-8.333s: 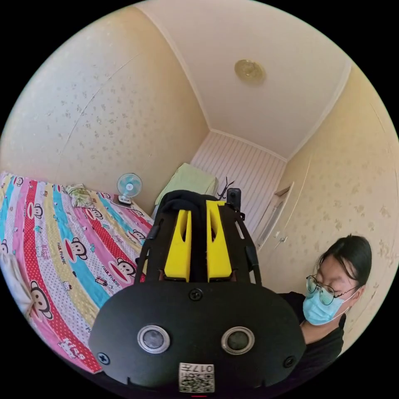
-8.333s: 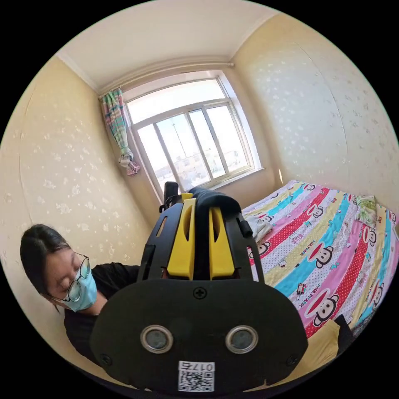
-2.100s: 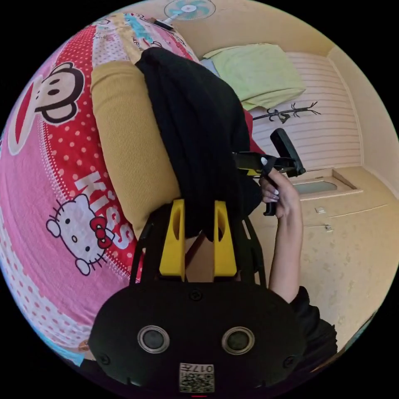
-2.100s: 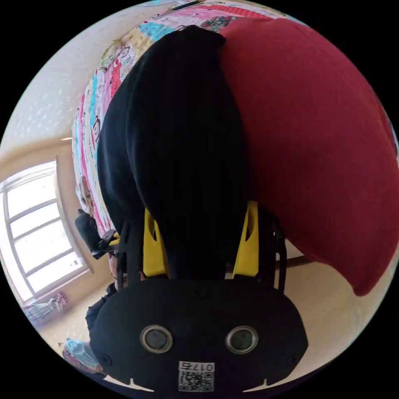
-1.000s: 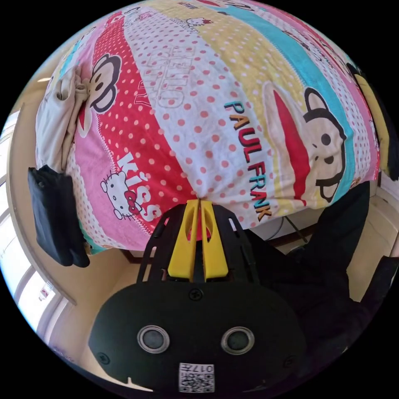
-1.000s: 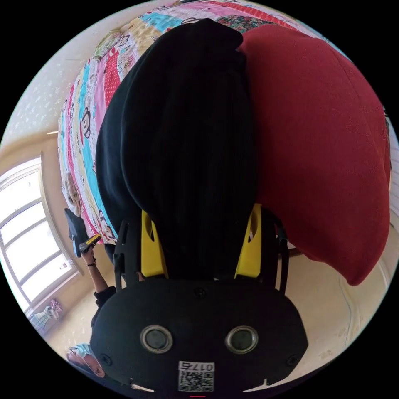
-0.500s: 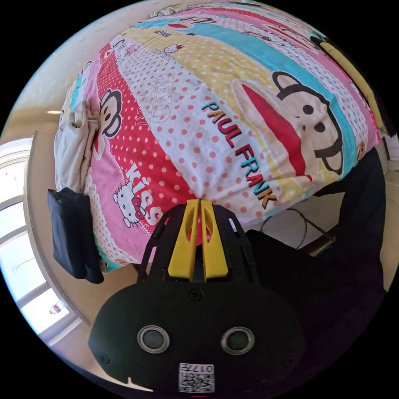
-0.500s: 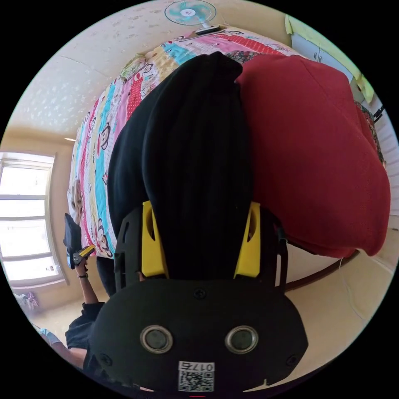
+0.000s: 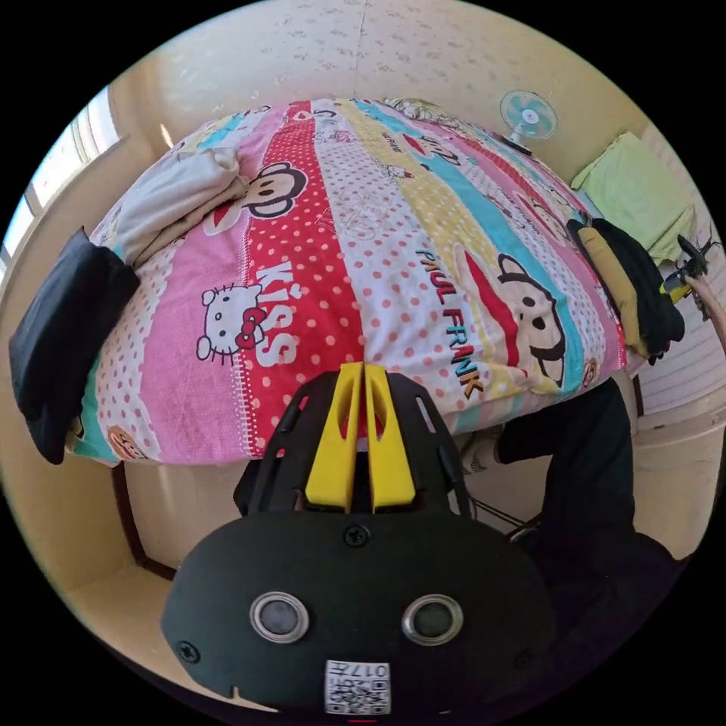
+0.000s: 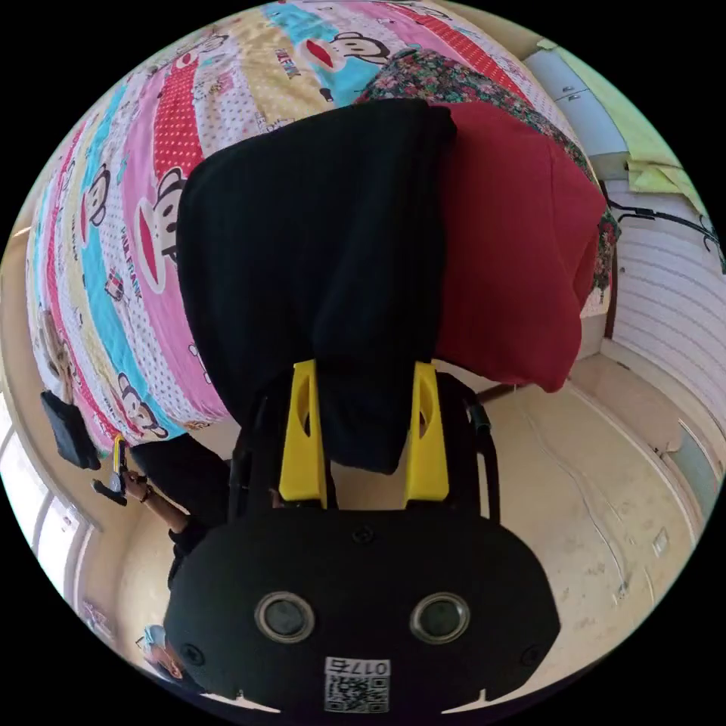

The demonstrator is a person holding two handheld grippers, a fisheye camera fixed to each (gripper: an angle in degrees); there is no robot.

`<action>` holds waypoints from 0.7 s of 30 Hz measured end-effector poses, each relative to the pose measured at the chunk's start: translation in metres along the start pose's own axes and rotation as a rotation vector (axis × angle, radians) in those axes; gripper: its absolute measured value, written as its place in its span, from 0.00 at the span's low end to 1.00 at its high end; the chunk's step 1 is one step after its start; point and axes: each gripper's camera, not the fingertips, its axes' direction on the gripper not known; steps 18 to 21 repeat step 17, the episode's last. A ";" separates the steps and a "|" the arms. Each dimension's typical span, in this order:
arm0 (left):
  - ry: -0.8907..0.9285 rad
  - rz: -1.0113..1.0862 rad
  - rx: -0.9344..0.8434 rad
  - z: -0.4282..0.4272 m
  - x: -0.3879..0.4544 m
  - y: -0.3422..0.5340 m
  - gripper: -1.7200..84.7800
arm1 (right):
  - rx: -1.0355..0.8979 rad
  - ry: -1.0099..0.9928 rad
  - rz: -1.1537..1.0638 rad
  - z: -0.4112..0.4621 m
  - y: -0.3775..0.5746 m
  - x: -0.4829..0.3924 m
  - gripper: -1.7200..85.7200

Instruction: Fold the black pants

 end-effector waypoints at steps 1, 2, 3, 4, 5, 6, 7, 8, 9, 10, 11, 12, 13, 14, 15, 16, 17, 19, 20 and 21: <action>0.042 -0.043 0.015 -0.017 -0.023 0.006 0.01 | -0.144 0.110 0.002 0.002 -0.013 -0.031 0.19; 0.062 -0.069 0.022 -0.026 -0.036 0.010 0.01 | -0.274 0.238 0.003 0.005 -0.024 -0.063 0.17; 0.108 -0.118 0.025 -0.043 -0.064 0.019 0.01 | -0.329 0.319 0.008 0.007 -0.030 -0.079 0.16; 0.185 -0.162 0.014 -0.056 -0.093 0.030 0.01 | -0.426 0.514 0.014 0.011 -0.039 -0.111 0.14; 0.237 -0.179 0.004 -0.062 -0.108 0.035 0.01 | -0.491 0.739 0.003 0.014 -0.050 -0.147 0.12; 0.353 -0.210 -0.001 -0.073 -0.137 0.048 0.01 | -0.508 0.865 -0.007 0.015 -0.055 -0.166 0.12; 0.483 -0.233 0.053 -0.088 -0.167 0.064 0.01 | -0.508 1.100 -0.023 0.016 -0.067 -0.204 0.11; 0.545 -0.248 0.097 -0.097 -0.181 0.072 0.01 | -0.496 1.295 -0.030 0.016 -0.081 -0.244 0.10; 0.624 -0.295 0.178 -0.115 -0.210 0.089 0.01 | -0.491 1.372 -0.028 0.015 -0.089 -0.264 0.10; 0.626 -0.345 0.220 -0.133 -0.235 0.102 0.02 | -0.465 1.490 -0.026 0.011 -0.104 -0.308 0.10; 0.606 -0.368 0.231 -0.143 -0.246 0.108 0.02 | -0.407 1.566 -0.040 0.004 -0.118 -0.361 0.10; 0.547 -0.401 0.251 -0.164 -0.266 0.116 0.03 | -0.365 1.590 -0.060 0.001 -0.124 -0.389 0.10; 0.491 -0.441 0.277 -0.184 -0.286 0.121 0.07 | -0.267 1.603 -0.128 -0.005 -0.133 -0.451 0.10; 0.467 -0.466 0.297 -0.194 -0.296 0.123 0.10 | -0.172 1.567 -0.235 -0.009 -0.135 -0.518 0.10; 0.430 -0.512 0.332 -0.213 -0.314 0.124 0.15 | -0.131 1.530 -0.301 -0.010 -0.134 -0.553 0.10; 0.399 -0.537 0.366 -0.231 -0.330 0.122 0.18 | -0.057 1.430 -0.446 -0.013 -0.124 -0.623 0.11; 0.384 -0.539 0.381 -0.240 -0.337 0.120 0.18 | 0.015 1.308 -0.609 -0.016 -0.107 -0.691 0.12; 0.384 -0.539 0.381 -0.240 -0.337 0.120 0.18 | 0.015 1.308 -0.609 -0.016 -0.107 -0.691 0.12; 0.384 -0.539 0.381 -0.240 -0.337 0.120 0.18 | 0.015 1.308 -0.609 -0.016 -0.107 -0.691 0.12; 0.384 -0.539 0.381 -0.240 -0.337 0.120 0.18 | 0.015 1.308 -0.609 -0.016 -0.107 -0.691 0.12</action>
